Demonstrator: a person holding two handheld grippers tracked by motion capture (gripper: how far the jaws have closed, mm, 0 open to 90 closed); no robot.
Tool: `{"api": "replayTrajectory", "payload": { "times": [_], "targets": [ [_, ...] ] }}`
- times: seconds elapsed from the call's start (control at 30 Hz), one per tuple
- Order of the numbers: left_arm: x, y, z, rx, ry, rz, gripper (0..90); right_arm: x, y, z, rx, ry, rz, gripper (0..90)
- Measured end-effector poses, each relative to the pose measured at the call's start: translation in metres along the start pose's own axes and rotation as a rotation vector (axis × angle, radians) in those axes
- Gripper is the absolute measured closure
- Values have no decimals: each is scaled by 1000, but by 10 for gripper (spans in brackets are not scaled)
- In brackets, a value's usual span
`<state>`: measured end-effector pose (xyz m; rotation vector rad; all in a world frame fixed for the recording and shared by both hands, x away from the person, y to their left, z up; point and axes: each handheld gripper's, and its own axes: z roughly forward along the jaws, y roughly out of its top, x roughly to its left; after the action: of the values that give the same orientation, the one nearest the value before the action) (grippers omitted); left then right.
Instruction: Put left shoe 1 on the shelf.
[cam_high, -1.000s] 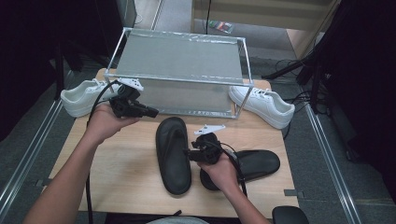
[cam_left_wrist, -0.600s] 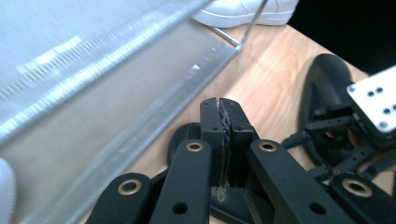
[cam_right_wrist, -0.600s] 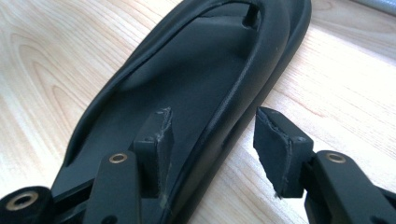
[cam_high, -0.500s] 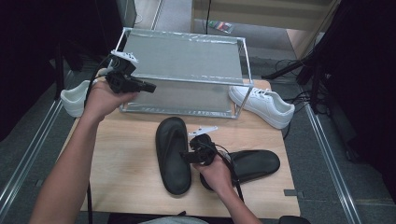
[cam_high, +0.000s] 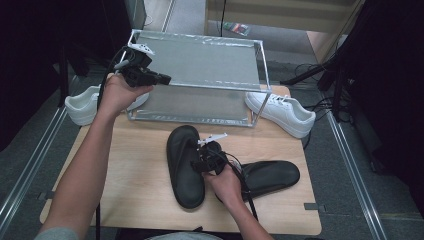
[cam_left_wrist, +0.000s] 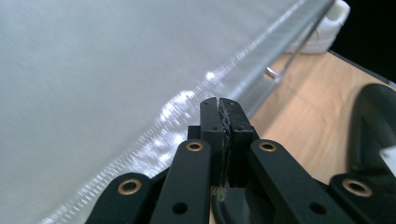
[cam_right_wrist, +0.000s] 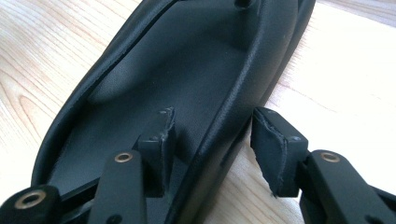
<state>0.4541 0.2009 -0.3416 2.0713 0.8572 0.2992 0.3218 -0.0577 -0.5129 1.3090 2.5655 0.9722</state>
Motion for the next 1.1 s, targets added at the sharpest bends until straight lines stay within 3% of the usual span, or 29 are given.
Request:
{"api": "replayTrajectory", "payload": {
  "times": [0.27, 0.67, 0.9, 1.1],
  "targets": [
    [13, -3, 10, 33, 77, -2, 900, -1, 2, 0, 8, -3, 20, 552],
    [17, -8, 12, 16, 55, -43, 900, -8, 2, -1, 7, 30, 58, 611],
    [14, -8, 11, 16, 70, -45, 900, -12, 5, -3, 3, 11, 63, 690],
    [12, -7, 11, 21, 86, -39, 900, -17, 6, -4, -9, -6, 105, 779]
  ]
}}
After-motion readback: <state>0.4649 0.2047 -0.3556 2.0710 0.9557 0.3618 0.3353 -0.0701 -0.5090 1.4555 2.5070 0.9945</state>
